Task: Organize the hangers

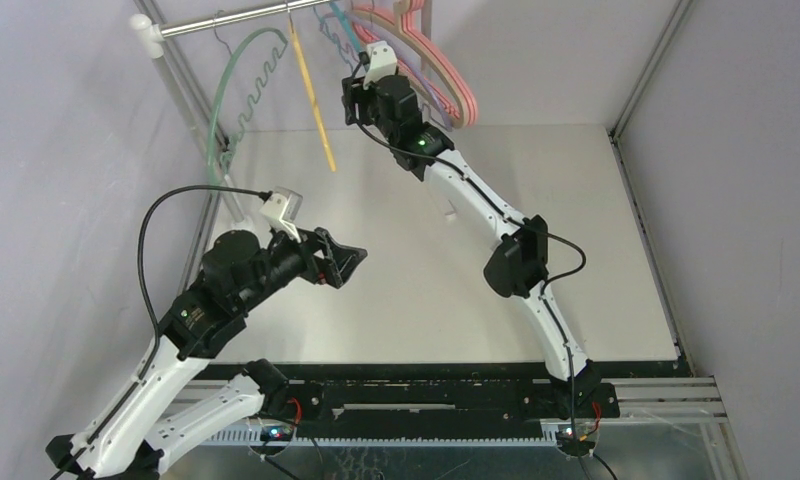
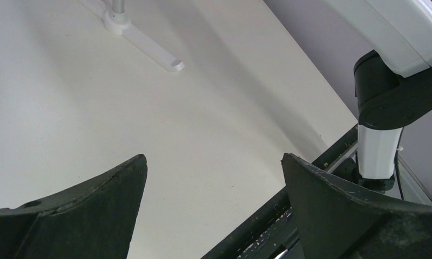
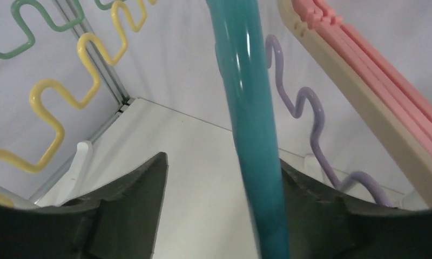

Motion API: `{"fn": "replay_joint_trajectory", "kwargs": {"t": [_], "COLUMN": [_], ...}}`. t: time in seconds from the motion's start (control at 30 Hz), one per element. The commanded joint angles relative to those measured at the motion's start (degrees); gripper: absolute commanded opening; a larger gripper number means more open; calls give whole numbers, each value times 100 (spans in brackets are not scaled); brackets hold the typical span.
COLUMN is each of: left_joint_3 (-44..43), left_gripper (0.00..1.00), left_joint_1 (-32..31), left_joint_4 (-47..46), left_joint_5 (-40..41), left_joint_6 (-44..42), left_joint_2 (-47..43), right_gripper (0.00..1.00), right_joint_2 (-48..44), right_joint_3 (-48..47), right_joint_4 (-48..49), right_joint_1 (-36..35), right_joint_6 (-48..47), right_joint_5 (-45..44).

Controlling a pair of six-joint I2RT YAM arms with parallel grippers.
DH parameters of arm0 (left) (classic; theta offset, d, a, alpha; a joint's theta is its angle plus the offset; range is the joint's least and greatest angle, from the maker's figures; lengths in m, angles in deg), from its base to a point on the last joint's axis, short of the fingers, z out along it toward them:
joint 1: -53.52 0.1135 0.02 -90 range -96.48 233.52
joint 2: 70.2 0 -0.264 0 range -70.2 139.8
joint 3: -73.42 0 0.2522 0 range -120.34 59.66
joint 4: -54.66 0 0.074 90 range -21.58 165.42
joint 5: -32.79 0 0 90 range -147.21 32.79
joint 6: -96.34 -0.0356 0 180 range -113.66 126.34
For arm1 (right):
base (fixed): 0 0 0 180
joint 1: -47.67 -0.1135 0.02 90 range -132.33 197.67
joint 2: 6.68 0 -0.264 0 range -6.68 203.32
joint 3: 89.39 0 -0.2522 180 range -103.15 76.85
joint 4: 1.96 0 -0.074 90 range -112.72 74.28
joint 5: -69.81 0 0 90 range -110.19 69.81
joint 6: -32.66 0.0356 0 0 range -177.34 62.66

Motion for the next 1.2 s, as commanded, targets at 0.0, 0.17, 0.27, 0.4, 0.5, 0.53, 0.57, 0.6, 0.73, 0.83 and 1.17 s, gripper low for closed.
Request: {"fn": "replay_joint_trajectory", "kwargs": {"t": [0.0,0.17,0.27,0.4,0.5,0.53,0.57,0.6,0.73,0.83,1.17], "left_joint_3": [-260,-103,59,250,356,395,434,478,586,650,948], "left_gripper": [100,99,99,100,99,99,99,99,100,99,99], "left_joint_1": [108,218,280,402,498,533,560,582,637,640,640], "left_joint_4": [-229,-271,-299,-335,-342,-360,-375,-397,-447,-502,-437], "left_joint_5": [-85,-103,-73,-94,-84,-78,-66,-72,-122,-240,168], "left_joint_6": [-105,-23,10,11,18,26,46,67,152,221,337], "left_joint_2": [44,49,86,192,255,261,265,267,326,333,274], "right_gripper": [81,100,100,100,100,100,100,100,100,100,100], "right_joint_2": [-580,-1015,-1433,-2162,-2699,-2856,-2997,-3147,-3705,-3948,-4942], "right_joint_3": [134,594,1096,2038,2669,2827,2973,3141,3798,4047,5013], "right_joint_4": [381,259,236,360,383,330,281,251,174,83,-259], "right_joint_1": [33,33,11,-19,-20,-20,-22,-28,-40,-46,-125], "right_joint_6": [-104,-151,-218,-357,-445,-459,-473,-479,-479,-451,-426], "right_joint_5": [-118,-104,-117,-239,-317,-331,-332,-333,-283,-225,-229]}}
